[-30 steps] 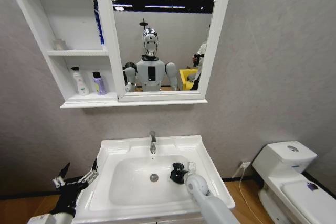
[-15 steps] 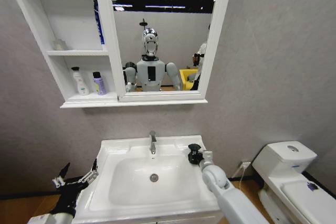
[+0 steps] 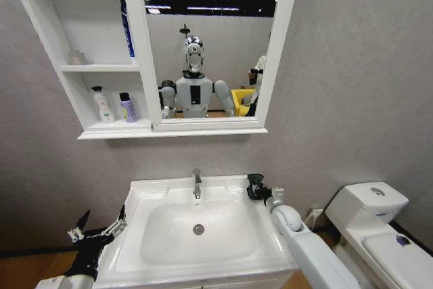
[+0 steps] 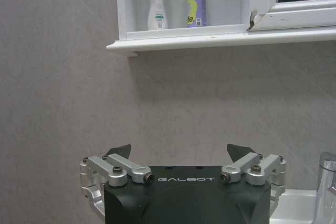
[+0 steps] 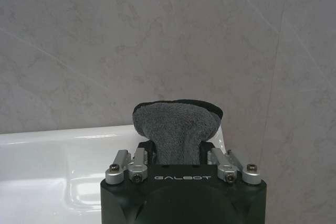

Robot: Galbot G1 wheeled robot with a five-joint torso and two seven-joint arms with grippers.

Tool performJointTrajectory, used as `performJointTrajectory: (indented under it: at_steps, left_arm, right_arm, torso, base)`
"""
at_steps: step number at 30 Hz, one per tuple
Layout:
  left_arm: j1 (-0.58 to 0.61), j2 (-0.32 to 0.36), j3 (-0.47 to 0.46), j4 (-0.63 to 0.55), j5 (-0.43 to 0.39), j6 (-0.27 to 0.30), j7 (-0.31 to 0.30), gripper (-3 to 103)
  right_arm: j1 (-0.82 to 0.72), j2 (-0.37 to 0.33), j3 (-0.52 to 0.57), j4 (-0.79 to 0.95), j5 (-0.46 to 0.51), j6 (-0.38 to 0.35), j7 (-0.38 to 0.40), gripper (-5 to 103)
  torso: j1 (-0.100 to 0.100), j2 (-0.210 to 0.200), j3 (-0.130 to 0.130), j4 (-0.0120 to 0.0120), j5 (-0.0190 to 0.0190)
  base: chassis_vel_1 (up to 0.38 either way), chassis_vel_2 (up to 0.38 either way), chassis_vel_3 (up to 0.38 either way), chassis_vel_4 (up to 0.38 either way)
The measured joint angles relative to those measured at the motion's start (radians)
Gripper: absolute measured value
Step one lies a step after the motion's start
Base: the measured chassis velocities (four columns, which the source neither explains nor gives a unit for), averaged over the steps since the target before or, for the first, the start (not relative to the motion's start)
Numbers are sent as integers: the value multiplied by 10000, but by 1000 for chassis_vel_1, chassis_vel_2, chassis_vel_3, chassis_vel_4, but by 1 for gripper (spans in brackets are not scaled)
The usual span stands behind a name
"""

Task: Move facial cleanser and shampoo from washbasin to cabinet, then wipe washbasin with towel.

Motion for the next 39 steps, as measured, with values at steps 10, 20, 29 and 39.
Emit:
performJointTrajectory:
  at_steps: [10,20,29,39]
  left_arm:
    - [0,0,0,0,0,0,0,100]
    - [0,0,1,0,0,0,0,100]
    - [0,1,0,0,0,-1,0,100]
    - [-2,0,1,1,0,-1,0,100]
  right_arm:
    - [-267,-343,148,522,296,-87,46,82]
    - [-2366,-639,1428,3917,-808,-242,463,100]
    - [-5763,607,2602,8074,-3640,-632,934,100]
    - [-7239,1491,2098,9792,-4519,-1187,1283,100]
  torso:
    - [0,1,-1,-2,-1]
    - [-1,1,-2,-3,-3]
    - [-4,1,-3,-4,-3]
    - [-1,1,-1,0,-2]
  base:
    - [0,0,0,0]
    - [0,0,0,0]
    - [0,0,0,0]
    - [17,-6,-9,11]
